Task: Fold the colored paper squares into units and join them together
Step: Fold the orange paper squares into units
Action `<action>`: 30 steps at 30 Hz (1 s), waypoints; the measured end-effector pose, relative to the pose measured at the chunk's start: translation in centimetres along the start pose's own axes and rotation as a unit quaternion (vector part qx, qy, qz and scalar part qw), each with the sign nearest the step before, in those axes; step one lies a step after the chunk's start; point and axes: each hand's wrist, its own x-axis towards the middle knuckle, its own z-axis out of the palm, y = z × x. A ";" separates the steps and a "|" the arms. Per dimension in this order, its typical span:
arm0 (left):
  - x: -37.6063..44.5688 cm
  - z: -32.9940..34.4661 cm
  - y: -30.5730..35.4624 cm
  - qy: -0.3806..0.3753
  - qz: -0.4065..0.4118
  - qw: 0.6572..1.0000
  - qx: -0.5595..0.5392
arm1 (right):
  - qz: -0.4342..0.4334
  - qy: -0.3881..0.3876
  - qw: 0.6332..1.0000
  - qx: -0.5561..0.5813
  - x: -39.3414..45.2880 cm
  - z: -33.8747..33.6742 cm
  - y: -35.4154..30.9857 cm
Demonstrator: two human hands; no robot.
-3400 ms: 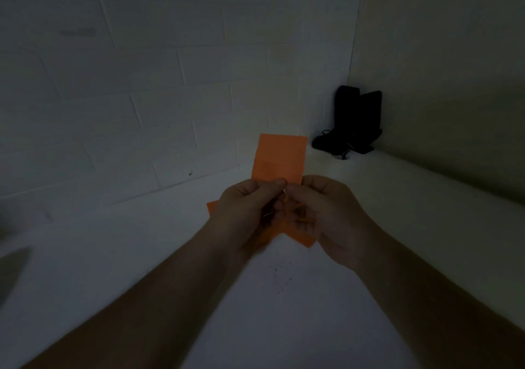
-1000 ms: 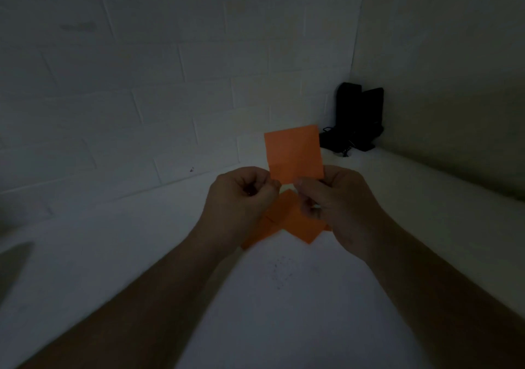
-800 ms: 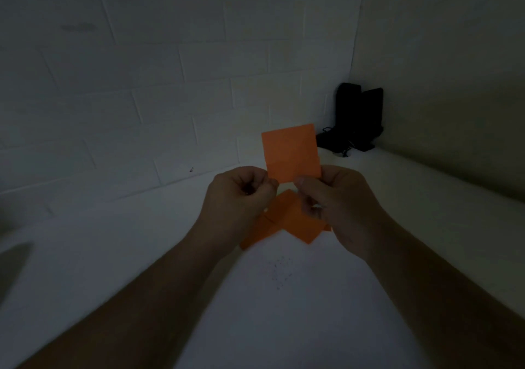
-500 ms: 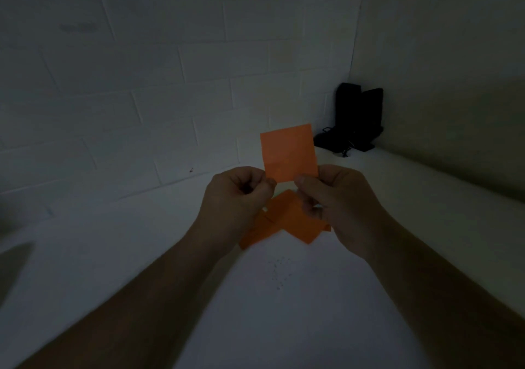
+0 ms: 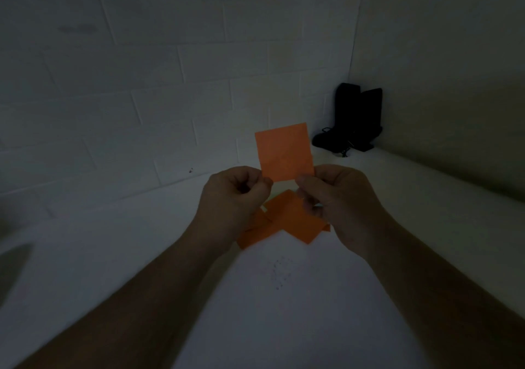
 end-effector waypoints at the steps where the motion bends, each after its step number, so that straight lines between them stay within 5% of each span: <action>1: 0.0 0.0 0.0 0.000 0.000 1.000 0.001 | -0.003 -0.001 1.000 -0.003 0.0 0.0 0.0; 23: 0.2 -0.6 0.1 0.009 0.009 1.000 0.000 | 0.019 0.016 1.000 0.005 0.0 -0.4 -0.6; 30: 0.1 0.6 1.2 -0.038 -0.104 0.971 -0.213 | 0.045 0.020 0.995 0.089 -0.2 0.7 -0.4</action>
